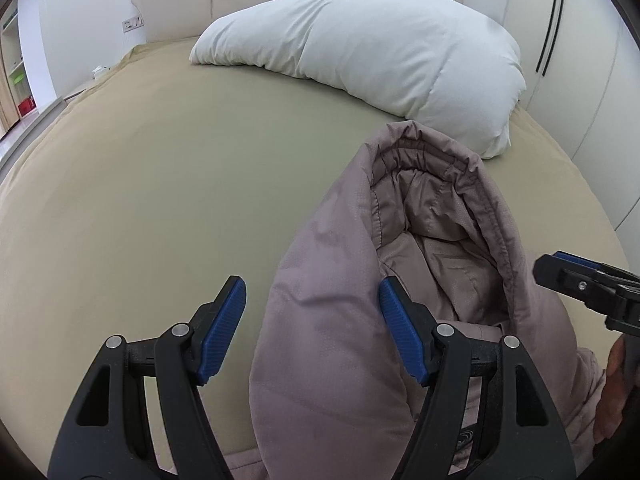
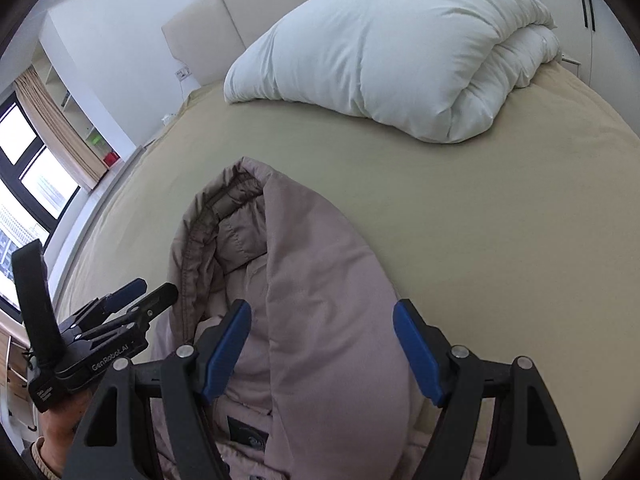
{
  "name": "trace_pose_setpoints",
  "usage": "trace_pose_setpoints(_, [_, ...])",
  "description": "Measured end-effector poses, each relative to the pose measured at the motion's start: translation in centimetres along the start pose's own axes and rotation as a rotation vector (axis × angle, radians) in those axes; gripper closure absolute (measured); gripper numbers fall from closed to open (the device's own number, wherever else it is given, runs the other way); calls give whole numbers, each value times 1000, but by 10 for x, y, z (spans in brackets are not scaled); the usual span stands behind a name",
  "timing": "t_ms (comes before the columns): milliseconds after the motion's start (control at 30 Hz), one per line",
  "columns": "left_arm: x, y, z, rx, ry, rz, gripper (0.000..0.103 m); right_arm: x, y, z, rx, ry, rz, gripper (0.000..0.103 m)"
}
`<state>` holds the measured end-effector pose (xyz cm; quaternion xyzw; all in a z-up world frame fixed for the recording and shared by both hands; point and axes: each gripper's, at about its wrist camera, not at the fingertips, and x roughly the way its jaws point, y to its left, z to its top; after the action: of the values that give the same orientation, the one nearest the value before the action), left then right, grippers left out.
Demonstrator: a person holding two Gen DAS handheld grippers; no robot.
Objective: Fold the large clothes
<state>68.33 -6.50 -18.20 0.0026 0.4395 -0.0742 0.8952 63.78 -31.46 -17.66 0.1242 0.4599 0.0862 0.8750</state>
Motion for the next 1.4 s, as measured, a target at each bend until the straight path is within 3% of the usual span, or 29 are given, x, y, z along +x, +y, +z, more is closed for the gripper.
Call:
trace_pose_setpoints(167, [23,-2,8,9,30,-1,40,35,11,9,-2,40,-23,27])
trace_pose_setpoints(267, [30,-2,9,7,53,-16,61,54,13,15,-7,79,-85,27])
trace_pose_setpoints(433, [28,-7,7,9,66,-30,89,56,5,19,-5,103,-98,63])
trace_pose_setpoints(467, [22,-8,5,11,54,-27,91,51,3,19,-11,99,-92,77])
trace_pose_setpoints(500, [16,-8,3,11,42,-24,93,44,3,18,-22,93,-95,85])
trace_pose_setpoints(567, [-6,-4,-3,-13,-8,-43,96,26,3,17,-42,57,-99,88])
trace_pose_setpoints(800, [-112,-8,-52,25,-184,-103,102,-75,9,-17,-68,-124,-23,89])
trace_pose_setpoints(1067, [-226,-28,-148,56,-393,-143,102,-174,29,-128,-135,-290,-33,89])
trace_pose_setpoints(1167, [-260,-26,-184,29,-474,-155,102,-197,28,-170,-111,-335,-18,98])
trace_pose_setpoints(1267, [-285,-18,-216,-8,-563,-157,102,-218,31,-200,-115,-387,-23,98])
trace_pose_setpoints(1300, [-289,-14,-224,-26,-568,-155,101,-220,34,-204,-125,-377,-21,98])
trace_pose_setpoints(1400, [-284,-6,-233,-24,-482,-122,101,-217,38,-211,-159,-357,-67,98])
